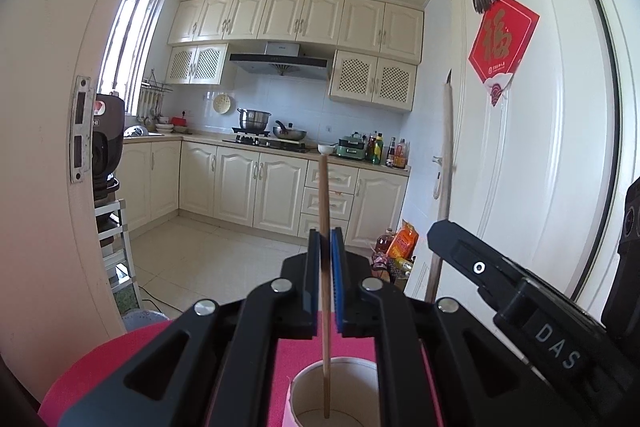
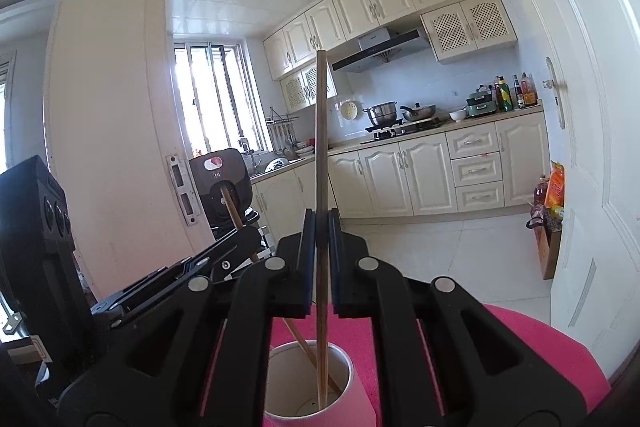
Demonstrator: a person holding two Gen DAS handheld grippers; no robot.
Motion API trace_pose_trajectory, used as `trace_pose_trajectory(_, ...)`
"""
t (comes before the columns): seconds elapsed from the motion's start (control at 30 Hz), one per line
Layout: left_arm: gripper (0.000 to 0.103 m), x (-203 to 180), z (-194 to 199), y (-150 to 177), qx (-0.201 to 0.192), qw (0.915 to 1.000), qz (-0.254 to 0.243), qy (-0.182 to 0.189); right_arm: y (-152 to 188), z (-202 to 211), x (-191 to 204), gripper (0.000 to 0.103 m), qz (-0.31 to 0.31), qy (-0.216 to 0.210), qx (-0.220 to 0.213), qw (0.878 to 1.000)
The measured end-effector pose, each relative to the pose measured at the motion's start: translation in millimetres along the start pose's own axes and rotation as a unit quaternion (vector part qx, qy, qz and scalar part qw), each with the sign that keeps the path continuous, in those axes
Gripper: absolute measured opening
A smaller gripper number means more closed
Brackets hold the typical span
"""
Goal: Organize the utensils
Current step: 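Lift the chopstick with the left gripper into the pink cup while the right gripper drops its chopstick in, then lower both grippers to the pile and pinch another chopstick each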
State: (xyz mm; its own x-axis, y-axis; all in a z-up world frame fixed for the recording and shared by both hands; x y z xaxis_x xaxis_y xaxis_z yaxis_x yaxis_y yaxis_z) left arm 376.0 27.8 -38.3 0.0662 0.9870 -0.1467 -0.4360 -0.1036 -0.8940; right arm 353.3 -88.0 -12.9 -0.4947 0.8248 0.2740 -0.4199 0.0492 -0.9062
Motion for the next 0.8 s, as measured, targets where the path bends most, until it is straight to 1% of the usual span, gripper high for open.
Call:
trace_pose_trajectory(0.03, 0.012, 0.5, 0.3, 0.9, 0.005, 1.0, 0.0, -0.001, 0.6, 1.2, 0.8, 0.007, 0.001, 0.001, 0.002, 1.0)
trace_pose_trajectory(0.07, 0.026, 1.3, 1.7, 2.1, 0.009, 1.0, -0.001, -0.004, 1.6, 1.6, 1.3, 0.007, 0.002, 0.003, 0.006, 1.0)
trace_pose_trajectory(0.1, 0.032, 2.3, 4.1, 2.8, 0.007, 0.9999, -0.001, -0.008, 3.2, 1.8, 0.9, 0.007, 0.003, 0.005, 0.008, 1.0)
trace_pose_trajectory(0.23, 0.037, 3.6, 13.9, 5.8, 0.011, 0.9997, -0.009, -0.022, 8.9, 2.7, -0.1, 0.007, 0.004, 0.013, 0.019, 1.0)
trace_pose_trajectory(0.33, 0.046, 6.2, 24.9, 7.2, 0.003, 0.9991, -0.011, -0.04, 14.5, 2.5, -1.2, 0.007, 0.001, 0.021, 0.032, 0.999)
trace_pose_trajectory(0.37, 0.05, 6.5, 29.2, 6.6, -0.001, 0.9989, -0.012, -0.046, 15.8, 2.7, -1.4, 0.007, 0.0, 0.025, 0.035, 0.999)
trace_pose_trajectory(0.43, 0.053, 6.5, 37.4, 6.4, -0.006, 0.9985, -0.013, -0.053, 17.8, 3.1, -1.2, 0.007, -0.002, 0.027, 0.043, 0.999)
trace_pose_trajectory(0.57, 0.054, 3.2, 50.4, 5.1, -0.005, 0.9976, -0.022, -0.065, 19.8, 8.6, -0.2, 0.007, -0.003, 0.037, 0.051, 0.998)
trace_pose_trajectory(0.7, 0.059, 0.2, 65.8, 5.0, -0.007, 0.9971, -0.028, -0.07, 19.4, 16.5, -0.1, 0.008, -0.009, 0.052, 0.058, 0.997)
trace_pose_trajectory(0.77, 0.06, -1.0, 73.5, 5.4, -0.006, 0.9969, -0.03, -0.073, 19.9, 22.4, -0.1, 0.008, -0.012, 0.058, 0.061, 0.996)
trace_pose_trajectory(0.8, 0.06, -1.3, 77.2, 5.9, -0.005, 0.9967, -0.03, -0.075, 20.5, 25.5, 0.4, 0.009, -0.012, 0.059, 0.061, 0.996)
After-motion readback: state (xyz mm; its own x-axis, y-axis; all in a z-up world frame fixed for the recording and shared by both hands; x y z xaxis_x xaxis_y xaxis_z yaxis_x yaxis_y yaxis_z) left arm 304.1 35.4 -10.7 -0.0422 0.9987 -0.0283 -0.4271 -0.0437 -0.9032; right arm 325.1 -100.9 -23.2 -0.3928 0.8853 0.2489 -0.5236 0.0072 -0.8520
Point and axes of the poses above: each gripper's, at about its wrist camera, not at the fingertips, and z roughly against the way its jaws point, x to its left, y to its underside, the point moved 7 cm from there along -z, roughly the way its jaws point, and after that the axes turned 15 degrees about x, right-handed, at the moved point
